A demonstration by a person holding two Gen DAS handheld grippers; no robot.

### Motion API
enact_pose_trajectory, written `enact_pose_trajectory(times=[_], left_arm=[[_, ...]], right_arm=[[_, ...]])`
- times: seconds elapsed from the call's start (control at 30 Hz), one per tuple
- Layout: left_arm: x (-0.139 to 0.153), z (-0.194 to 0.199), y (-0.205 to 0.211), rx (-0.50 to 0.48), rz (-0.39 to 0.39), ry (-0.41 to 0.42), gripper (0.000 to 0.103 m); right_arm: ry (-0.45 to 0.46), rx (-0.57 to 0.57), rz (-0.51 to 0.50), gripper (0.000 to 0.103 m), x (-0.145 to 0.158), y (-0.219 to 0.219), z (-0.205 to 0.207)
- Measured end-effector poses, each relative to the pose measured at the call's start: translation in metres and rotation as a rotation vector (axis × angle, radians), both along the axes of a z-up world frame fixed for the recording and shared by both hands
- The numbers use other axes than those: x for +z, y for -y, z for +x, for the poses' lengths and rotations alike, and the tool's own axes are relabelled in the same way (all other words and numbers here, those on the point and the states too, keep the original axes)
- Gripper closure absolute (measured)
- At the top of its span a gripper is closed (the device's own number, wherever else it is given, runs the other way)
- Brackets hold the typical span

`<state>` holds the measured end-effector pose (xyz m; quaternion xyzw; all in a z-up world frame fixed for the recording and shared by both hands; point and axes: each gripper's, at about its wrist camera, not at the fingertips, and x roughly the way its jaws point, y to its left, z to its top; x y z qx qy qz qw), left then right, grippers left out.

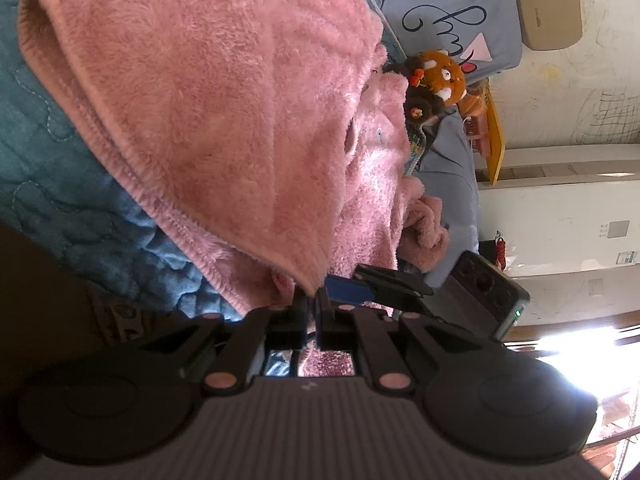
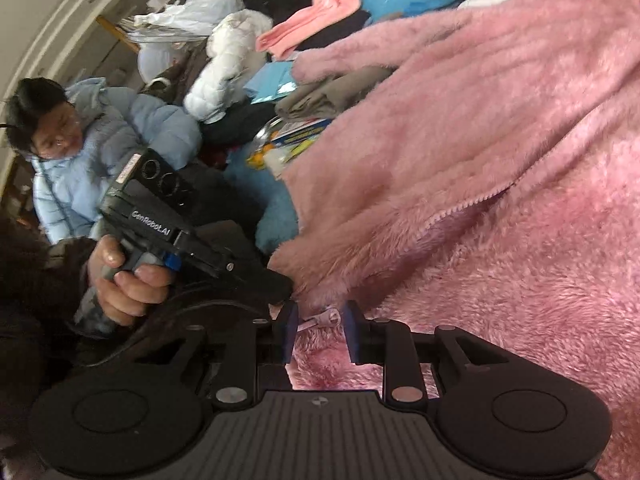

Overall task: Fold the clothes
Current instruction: 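Move the right gripper over the jacket's zipper front toward the left gripper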

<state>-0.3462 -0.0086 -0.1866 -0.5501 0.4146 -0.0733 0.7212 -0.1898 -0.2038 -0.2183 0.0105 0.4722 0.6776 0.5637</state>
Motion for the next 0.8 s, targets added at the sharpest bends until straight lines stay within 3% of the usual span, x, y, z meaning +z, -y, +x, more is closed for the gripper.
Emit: enact_pose_trajectory(times=[0.17,0.5,0.67,0.73,0.8], left_arm=[[-0.001,0.0,-0.001,-0.008,-0.005,0.001,0.1],[-0.001,0.002,-0.002,-0.016,-0.009,-0.004,0.1],[-0.002,0.004,-0.002,-0.017,-0.014,-0.006,0.1],[-0.002,0.004,-0.003,-0.015,-0.017,-0.005,0.1],[-0.002,0.003,-0.003,-0.016,-0.017,-0.005,0.1]], right_arm=[[0.08,0.136,0.065,0.075,-0.001,-0.006,0.003],[-0.031,0.33,0.034,0.075,-0.01,-0.033,0.029],[-0.024,0.384,0.011,0.075,-0.007,-0.036,0.032],[-0.015,0.375,0.013,0.078,-0.004,-0.033,0.033],[0.005,0.385,0.01,0.093,-0.001,-0.032,0.031]])
